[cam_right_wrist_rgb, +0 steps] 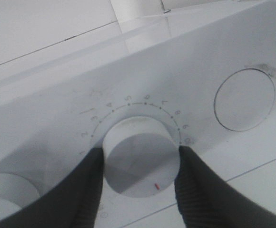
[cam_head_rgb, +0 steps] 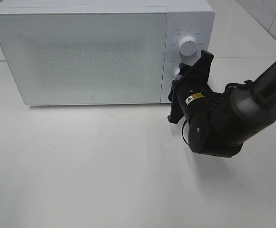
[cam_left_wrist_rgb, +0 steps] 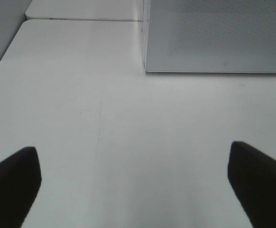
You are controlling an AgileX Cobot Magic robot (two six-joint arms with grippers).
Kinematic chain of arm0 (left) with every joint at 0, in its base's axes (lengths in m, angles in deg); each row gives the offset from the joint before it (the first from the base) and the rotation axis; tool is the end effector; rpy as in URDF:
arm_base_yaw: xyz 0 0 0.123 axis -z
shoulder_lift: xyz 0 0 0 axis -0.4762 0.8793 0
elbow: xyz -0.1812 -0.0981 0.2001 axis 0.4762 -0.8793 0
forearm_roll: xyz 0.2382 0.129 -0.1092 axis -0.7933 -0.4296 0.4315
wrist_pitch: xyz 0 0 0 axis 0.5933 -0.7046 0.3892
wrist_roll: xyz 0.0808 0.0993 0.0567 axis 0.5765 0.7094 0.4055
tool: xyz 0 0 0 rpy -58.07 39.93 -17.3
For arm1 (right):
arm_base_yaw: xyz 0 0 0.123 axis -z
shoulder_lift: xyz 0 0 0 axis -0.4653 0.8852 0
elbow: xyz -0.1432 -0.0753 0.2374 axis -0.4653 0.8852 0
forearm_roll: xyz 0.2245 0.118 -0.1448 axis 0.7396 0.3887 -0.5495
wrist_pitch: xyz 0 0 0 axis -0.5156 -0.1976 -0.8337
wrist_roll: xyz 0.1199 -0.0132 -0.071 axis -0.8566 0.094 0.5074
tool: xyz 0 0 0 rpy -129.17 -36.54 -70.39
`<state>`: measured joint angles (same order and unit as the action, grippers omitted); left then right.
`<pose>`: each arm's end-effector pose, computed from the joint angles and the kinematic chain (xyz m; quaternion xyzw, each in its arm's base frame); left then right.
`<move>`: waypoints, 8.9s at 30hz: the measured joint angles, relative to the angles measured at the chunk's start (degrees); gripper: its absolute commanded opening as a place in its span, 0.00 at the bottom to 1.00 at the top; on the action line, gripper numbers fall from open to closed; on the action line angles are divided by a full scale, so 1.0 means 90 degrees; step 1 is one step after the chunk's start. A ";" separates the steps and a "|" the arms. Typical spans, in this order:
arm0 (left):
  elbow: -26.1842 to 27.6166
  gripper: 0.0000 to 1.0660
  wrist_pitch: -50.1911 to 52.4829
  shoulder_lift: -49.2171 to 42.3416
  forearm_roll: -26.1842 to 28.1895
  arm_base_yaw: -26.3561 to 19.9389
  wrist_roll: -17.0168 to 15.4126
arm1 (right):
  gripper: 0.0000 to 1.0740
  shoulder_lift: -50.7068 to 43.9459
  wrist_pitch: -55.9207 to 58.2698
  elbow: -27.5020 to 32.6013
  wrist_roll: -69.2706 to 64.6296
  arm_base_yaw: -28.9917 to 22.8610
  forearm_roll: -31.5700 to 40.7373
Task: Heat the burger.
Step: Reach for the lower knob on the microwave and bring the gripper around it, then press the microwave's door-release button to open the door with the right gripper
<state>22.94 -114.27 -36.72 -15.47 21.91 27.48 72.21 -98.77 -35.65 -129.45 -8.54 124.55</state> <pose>0.0728 -0.0131 0.2786 0.0089 0.8453 -0.0239 0.5337 0.3767 0.1754 0.0725 0.6065 0.4082 0.5699 0.3751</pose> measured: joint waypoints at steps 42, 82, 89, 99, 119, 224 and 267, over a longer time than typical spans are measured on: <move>0.0000 0.94 0.0000 0.0000 0.0000 0.0000 0.0000 | 0.60 0.0000 0.0076 -0.0083 0.0796 -0.0115 0.0089; 0.0000 0.94 0.0000 0.0000 0.0000 0.0000 0.0000 | 0.62 -0.2687 0.4163 0.1324 0.7792 -0.0013 -0.0968; 0.0000 0.94 0.0000 0.0000 0.0000 0.0000 0.0000 | 0.62 -0.3304 0.5653 0.1331 0.9810 0.0490 -0.1006; 0.0000 0.94 0.0000 0.0000 0.0000 0.0000 0.0000 | 0.62 -0.4208 0.7296 0.1331 1.0816 0.0853 -0.1706; 0.0000 0.94 0.0000 0.0000 0.0000 0.0000 0.0000 | 0.62 -0.6462 1.0358 0.1337 1.0899 0.0853 -0.3062; 0.0000 0.94 0.0000 0.0000 0.0000 0.0000 0.0000 | 0.70 -1.1262 1.1988 0.1636 1.0256 0.3145 -0.4692; 0.0000 0.94 0.0000 0.0000 0.0000 0.0000 0.0000 | 0.70 -0.5596 0.4043 0.2776 1.0848 0.3145 -0.4157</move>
<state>22.94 -114.27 -36.72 -15.47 21.91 27.48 21.85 -62.38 -10.67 -31.82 19.76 87.14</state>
